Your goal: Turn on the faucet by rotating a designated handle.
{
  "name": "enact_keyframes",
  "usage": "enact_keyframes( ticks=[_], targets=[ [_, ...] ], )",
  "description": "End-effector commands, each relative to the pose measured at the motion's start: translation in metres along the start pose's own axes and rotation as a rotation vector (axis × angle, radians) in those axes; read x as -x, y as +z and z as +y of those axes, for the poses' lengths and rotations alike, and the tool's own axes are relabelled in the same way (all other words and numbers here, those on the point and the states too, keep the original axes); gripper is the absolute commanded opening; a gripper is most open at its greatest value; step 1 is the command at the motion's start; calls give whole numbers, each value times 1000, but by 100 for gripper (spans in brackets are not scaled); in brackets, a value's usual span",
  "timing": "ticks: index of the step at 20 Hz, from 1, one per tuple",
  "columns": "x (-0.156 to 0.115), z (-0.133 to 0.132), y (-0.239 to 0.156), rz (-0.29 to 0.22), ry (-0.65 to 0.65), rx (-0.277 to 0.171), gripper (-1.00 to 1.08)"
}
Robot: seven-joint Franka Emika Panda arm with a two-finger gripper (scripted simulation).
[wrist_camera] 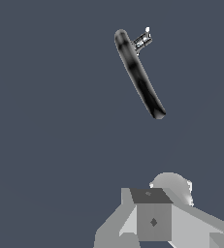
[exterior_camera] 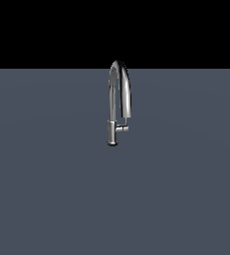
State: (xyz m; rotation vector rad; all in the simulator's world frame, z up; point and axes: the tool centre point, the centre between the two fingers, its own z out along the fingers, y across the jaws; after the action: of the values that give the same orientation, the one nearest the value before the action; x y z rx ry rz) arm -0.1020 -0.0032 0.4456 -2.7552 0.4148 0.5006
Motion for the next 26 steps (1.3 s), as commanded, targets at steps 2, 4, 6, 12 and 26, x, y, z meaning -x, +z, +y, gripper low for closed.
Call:
enact_keyframes(
  ticks=[2, 4, 6, 12, 26],
  targets=[
    [-22, -1, 3, -51, 43, -41, -100],
    [-34, -1, 6, -80, 67, -65, -100],
    [-46, -1, 8, -110, 92, -89, -100],
    [-83, 1, 19, -200, 166, -161, -100],
    [-166, 12, 59, -425, 350, -343, -100]
  ],
)
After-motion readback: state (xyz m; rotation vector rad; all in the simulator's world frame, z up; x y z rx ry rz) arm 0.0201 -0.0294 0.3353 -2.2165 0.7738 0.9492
